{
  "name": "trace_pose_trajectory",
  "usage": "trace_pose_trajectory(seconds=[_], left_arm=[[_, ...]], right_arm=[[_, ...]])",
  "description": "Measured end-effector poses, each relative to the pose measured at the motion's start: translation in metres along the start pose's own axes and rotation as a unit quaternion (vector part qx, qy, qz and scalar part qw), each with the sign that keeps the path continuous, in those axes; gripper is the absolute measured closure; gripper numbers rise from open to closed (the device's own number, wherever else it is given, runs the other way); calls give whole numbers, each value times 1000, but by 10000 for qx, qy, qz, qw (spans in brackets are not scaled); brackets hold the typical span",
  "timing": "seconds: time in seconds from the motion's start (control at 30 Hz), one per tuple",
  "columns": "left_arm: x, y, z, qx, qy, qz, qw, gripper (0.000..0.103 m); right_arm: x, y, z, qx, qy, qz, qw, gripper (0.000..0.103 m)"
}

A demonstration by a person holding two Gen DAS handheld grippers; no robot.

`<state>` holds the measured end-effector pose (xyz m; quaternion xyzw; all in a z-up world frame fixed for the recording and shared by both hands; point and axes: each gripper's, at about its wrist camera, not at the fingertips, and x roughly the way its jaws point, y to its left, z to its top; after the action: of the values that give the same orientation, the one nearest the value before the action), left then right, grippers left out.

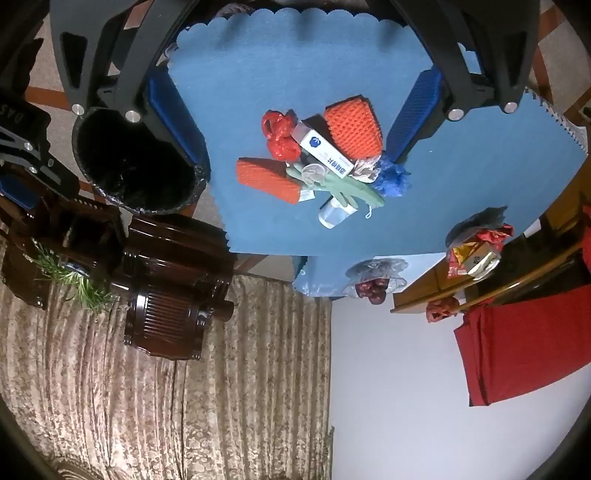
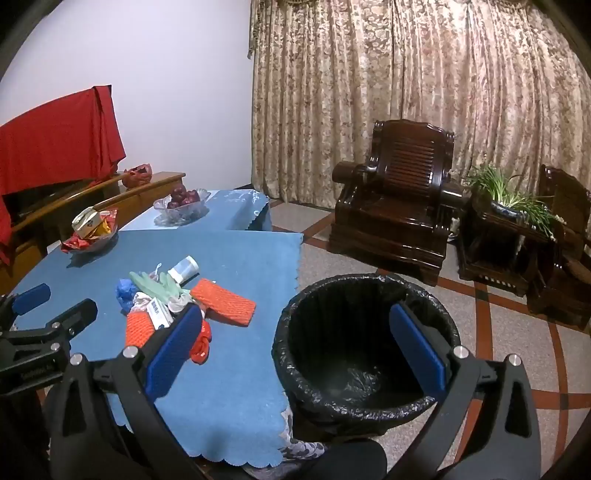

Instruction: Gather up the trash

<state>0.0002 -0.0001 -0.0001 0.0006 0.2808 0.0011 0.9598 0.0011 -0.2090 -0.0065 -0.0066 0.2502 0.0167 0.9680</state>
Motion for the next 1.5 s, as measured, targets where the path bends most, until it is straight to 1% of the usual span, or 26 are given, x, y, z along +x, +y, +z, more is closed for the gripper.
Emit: trace_pose_trajectory(seconds=[0.3,0.33,0.57,1.5], left_arm=[[4,7,1,-21,-25,30,10000,6],[3,3,-3,3,-13,36,10000,6],[4,5,-4,13,-27,48,10000,6],[3,2,-2,31,-40,58,10000,6]], right_arm=[[1,0,0,15,8,11,10000,5],[1,1,0,12,6,11,10000,5],[1,1,0,5,3,-1,10000,5],[1,2,-1,9,-12,2,10000,5]])
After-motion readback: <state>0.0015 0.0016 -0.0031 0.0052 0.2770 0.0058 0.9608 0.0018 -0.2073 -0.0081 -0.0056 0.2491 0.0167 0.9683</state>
